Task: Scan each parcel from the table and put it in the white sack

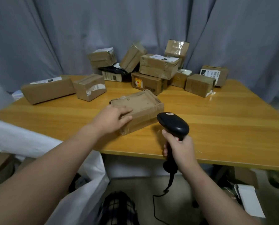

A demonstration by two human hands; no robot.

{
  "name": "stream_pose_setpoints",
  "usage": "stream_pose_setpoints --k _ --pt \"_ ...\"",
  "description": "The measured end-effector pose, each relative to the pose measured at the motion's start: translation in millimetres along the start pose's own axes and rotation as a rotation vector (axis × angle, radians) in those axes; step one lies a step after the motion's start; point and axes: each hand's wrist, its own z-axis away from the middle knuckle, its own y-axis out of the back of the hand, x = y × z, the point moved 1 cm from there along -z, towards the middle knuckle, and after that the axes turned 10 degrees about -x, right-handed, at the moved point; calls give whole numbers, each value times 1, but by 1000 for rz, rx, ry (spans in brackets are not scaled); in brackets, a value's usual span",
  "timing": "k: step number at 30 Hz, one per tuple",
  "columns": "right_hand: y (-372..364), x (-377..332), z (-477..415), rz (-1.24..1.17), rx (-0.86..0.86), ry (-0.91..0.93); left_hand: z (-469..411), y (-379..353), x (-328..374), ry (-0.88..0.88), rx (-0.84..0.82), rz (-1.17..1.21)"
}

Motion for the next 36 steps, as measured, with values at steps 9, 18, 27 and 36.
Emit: stream_pose_setpoints --k 9,18,27,36 --pt "0 -5 10 -118 53 62 47 -16 32 -2 53 -1" --pt "4 -14 32 -272 -68 96 61 -56 52 -5 102 -435" --pt "19 -10 57 -370 30 101 68 -58 53 -47 235 -517" --pt "30 -39 58 -221 143 215 67 -17 56 32 326 550"
